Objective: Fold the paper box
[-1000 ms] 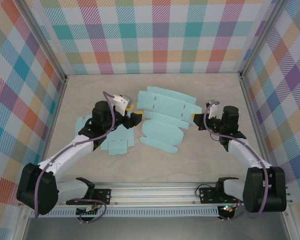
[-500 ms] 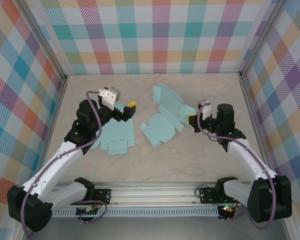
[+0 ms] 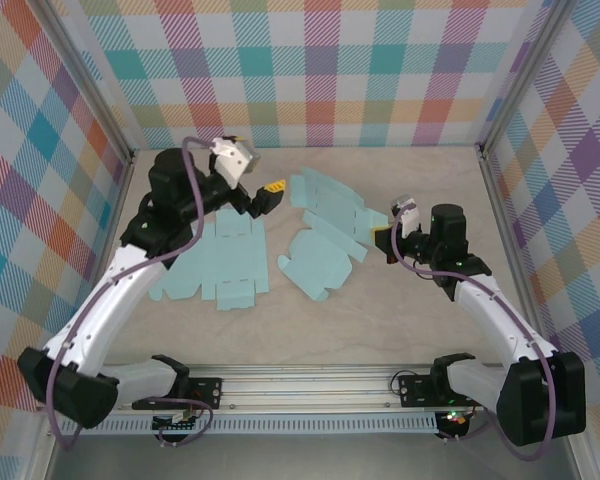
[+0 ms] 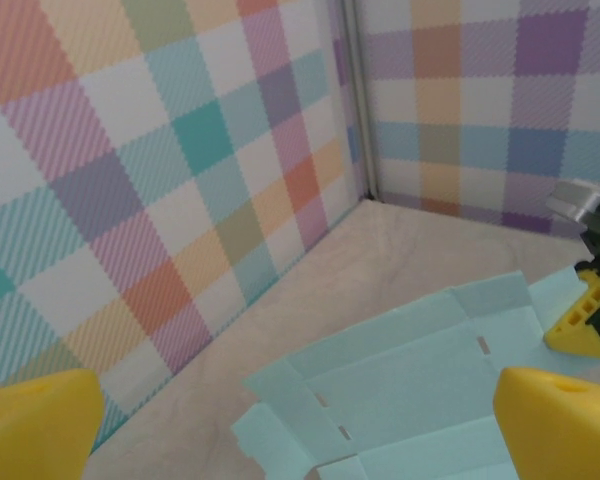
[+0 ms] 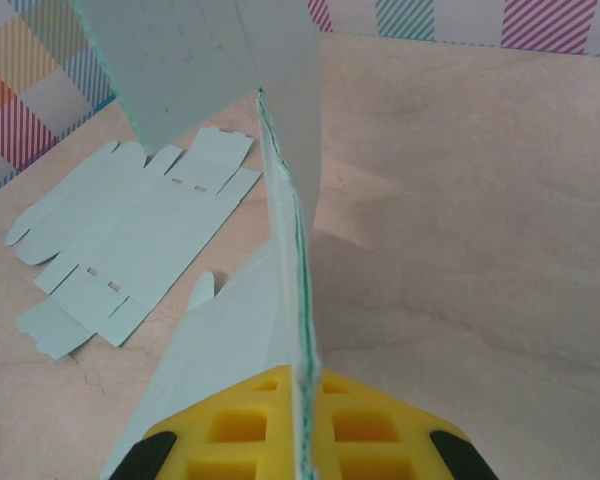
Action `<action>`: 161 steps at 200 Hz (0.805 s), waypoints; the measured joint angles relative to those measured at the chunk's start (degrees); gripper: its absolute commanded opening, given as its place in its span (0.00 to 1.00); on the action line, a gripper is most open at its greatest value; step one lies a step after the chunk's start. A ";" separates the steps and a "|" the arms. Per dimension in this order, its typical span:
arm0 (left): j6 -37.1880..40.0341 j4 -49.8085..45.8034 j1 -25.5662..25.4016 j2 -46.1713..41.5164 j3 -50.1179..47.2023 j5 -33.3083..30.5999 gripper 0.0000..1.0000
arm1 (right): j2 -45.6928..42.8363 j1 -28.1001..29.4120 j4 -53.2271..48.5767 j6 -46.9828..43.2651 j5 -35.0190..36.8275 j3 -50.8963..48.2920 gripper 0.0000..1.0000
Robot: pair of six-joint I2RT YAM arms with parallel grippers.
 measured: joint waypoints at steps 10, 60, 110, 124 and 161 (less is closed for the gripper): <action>2.10 -1.68 -0.48 2.62 1.25 0.87 1.00 | 0.00 0.13 -0.09 -0.24 0.11 0.13 0.00; 11.96 -8.04 -1.40 13.73 8.52 1.49 1.00 | 0.00 0.79 -1.64 -1.05 0.50 1.79 0.00; 19.32 -9.90 -0.96 19.69 13.25 1.75 1.00 | 0.00 1.51 -3.76 -2.80 0.50 3.50 0.00; 20.87 -11.37 -0.79 22.53 15.47 2.34 0.99 | 0.00 1.70 -4.35 -3.13 0.48 4.07 0.00; 25.16 -16.13 -0.59 30.60 23.15 3.56 0.99 | 0.00 2.14 -5.42 -4.07 0.52 4.68 0.00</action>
